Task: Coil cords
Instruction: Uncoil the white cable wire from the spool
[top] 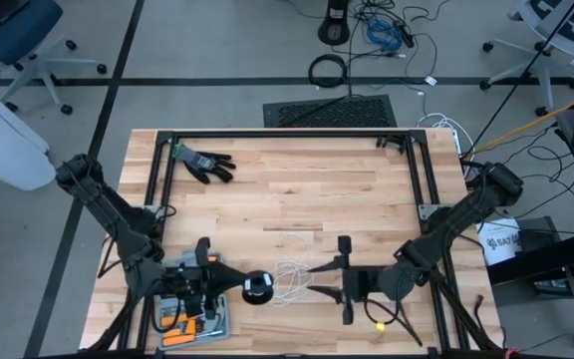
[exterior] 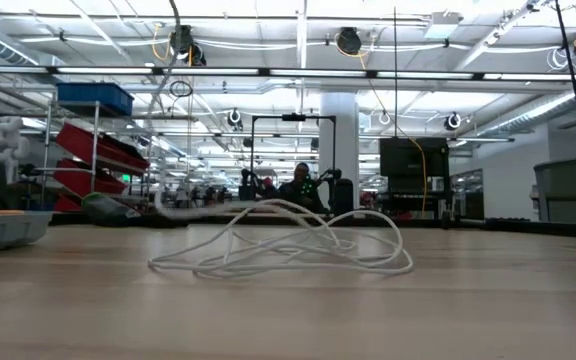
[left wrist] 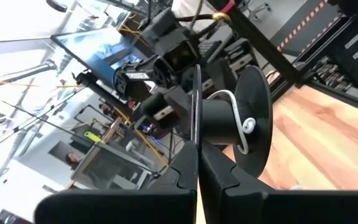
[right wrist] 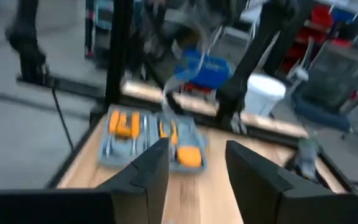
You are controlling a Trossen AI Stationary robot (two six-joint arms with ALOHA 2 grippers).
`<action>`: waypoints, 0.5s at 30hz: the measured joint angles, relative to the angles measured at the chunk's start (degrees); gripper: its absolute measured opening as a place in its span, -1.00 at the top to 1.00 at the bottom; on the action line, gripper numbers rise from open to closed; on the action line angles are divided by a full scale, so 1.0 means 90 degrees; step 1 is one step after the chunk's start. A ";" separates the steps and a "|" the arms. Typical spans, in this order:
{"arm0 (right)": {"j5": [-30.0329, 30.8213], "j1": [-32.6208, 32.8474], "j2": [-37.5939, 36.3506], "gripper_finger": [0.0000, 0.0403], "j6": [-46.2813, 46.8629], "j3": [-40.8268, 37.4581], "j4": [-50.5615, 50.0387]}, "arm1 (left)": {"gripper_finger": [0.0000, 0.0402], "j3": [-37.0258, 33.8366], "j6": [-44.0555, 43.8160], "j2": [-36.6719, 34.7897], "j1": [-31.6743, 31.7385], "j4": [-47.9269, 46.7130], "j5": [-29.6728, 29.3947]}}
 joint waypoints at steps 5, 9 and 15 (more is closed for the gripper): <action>-0.0328 -0.0373 0.0397 0.25 -0.0020 0.0001 0.0850 | 1.00 0.0000 0.0002 0.0000 0.0132 0.0035 0.0032; -0.0347 -0.0541 0.1028 0.25 0.0152 0.0000 0.1453 | 1.00 0.0000 -0.0001 0.0000 0.0249 0.0061 -0.0063; -0.0351 -0.0623 0.1976 0.25 -0.0536 0.0000 0.3412 | 1.00 0.0000 -0.0002 0.0000 0.0276 0.0053 -0.0063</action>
